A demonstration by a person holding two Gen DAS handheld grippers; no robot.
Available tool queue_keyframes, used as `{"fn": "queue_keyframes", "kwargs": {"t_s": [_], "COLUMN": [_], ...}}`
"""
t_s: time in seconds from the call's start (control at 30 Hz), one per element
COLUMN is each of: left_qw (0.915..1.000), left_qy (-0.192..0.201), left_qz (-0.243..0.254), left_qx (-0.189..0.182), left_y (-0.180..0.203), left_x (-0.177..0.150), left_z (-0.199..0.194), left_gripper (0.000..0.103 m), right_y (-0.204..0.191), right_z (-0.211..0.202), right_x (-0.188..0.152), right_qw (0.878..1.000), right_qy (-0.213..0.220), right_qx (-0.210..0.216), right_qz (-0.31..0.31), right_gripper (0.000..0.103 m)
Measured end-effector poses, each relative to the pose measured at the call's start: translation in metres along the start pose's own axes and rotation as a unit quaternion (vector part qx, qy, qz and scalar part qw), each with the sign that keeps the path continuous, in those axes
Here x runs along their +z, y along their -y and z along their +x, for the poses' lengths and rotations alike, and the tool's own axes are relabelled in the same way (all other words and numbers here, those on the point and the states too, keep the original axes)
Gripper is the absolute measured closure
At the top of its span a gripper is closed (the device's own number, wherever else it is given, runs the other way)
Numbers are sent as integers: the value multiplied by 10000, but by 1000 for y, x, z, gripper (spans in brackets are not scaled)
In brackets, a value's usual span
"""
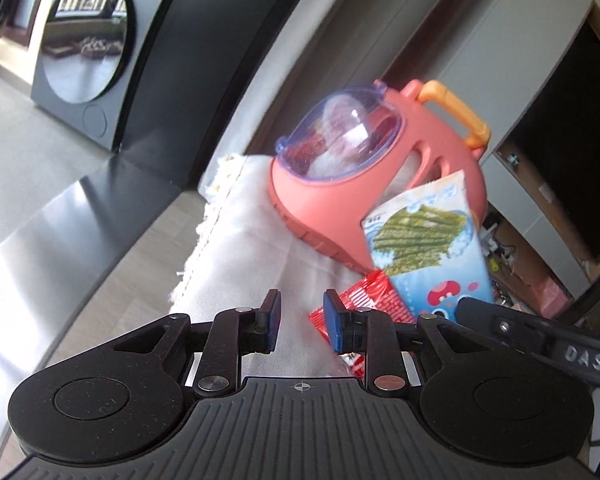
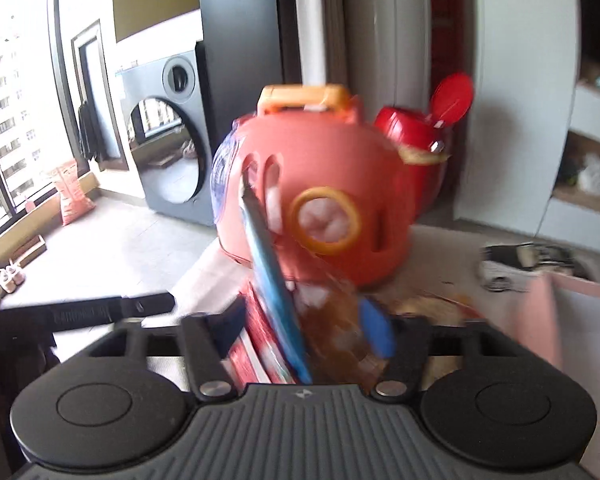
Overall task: Organize snacks
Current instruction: 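Reach the left gripper to the blue seaweed packet and grasp it, then grasp the round rice-cracker packet with the right gripper while the left lifts the blue packet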
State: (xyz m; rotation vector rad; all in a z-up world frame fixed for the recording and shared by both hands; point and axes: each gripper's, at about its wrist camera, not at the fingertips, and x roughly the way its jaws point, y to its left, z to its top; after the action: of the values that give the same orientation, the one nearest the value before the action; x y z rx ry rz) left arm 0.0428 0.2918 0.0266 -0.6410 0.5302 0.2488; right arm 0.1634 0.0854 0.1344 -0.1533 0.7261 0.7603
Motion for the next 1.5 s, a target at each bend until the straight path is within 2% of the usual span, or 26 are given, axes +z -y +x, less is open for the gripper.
{"fn": "queue_keyframes", "kwargs": {"t_s": [0.03, 0.1, 0.13, 0.3, 0.4, 0.53, 0.63, 0.73, 0.83, 0.87, 0.93, 0.97, 1.0, 1.1, 1.17, 1.23, 1.3, 1.37, 1.43, 1.5], "left_qw": [10000, 9997, 9995, 9965, 9942, 9873, 9785, 9714, 9786, 9828, 9895, 9918, 9940, 9981, 9988, 9989, 9986, 9965, 9918, 9839], "left_qy": [-38, -106, -143, -391, -507, -727, -980, -1015, -487, -228, 207, 316, 358, 216, 78, 45, 50, -124, -399, -714], "left_qz": [0, 41, 59, 128, 288, 663, 1057, 1474, 1422, 1347, 1149, 1034, 907, 574, 472, 405, 498, 821, 1193, 1588], "left_qx": [-69, -207, -279, -727, -907, -1251, -1475, -1560, -1405, -1243, -857, -678, -491, -89, 141, 222, 168, 31, -231, -415], "left_y": [-2, 1, 3, 20, 36, 61, 84, 104, 108, 105, 96, 90, 83, 64, 51, 45, 45, 52, 62, 71], "left_x": [-2, -7, -10, -24, -33, -48, -64, -75, -67, -58, -44, -39, -34, -28, -30, -33, -35, -36, -39, -46], "left_z": [2, 5, 7, 12, 7, -11, -20, -25, -34, -34, -31, -26, -21, 0, 9, 13, 8, 5, 0, -5], "left_gripper": [76, 76, 76, 76, 76, 76, 76, 76, 76, 76, 76, 76, 76, 76, 76, 75, 75, 75, 75, 75], "right_y": [1, 8, 8, 28, 34, 46, 56, 63, 63, 61, 57, 56, 54, 55, 56, 57, 58, 56, 52, 44], "right_z": [6, 10, 8, -18, -34, -52, -74, -93, -115, -121, -130, -132, -134, -130, -123, -119, -118, -114, -109, -97], "right_x": [2, 2, -2, -33, -54, -84, -108, -123, -131, -132, -135, -137, -141, -148, -147, -143, -135, -125, -114, -99], "right_qw": [9999, 9991, 9979, 9868, 9825, 9679, 9637, 9707, 9892, 9937, 9983, 9987, 9982, 9961, 9959, 9967, 9975, 9978, 9974, 9957], "right_qy": [-100, -305, -392, -788, -945, -1208, -1223, -1087, -743, -622, -410, -291, -178, -75, -83, -80, 20, 164, 366, 540], "right_qx": [48, 232, 395, 1042, 1160, 1570, 1652, 1367, 638, 385, -84, -320, -542, -879, -899, -810, -686, -571, -550, -754], "right_qz": [55, 205, 317, 952, 1112, 1545, 1704, 1651, 1088, 851, 415, 269, 166, -26, -13, 48, 160, 282, 293, 53], "right_gripper": [66, 81, 84, 86, 86, 86, 86, 86, 86, 82, 58, 37, 29, 29, 29, 29, 29, 26, 20, 20]}}
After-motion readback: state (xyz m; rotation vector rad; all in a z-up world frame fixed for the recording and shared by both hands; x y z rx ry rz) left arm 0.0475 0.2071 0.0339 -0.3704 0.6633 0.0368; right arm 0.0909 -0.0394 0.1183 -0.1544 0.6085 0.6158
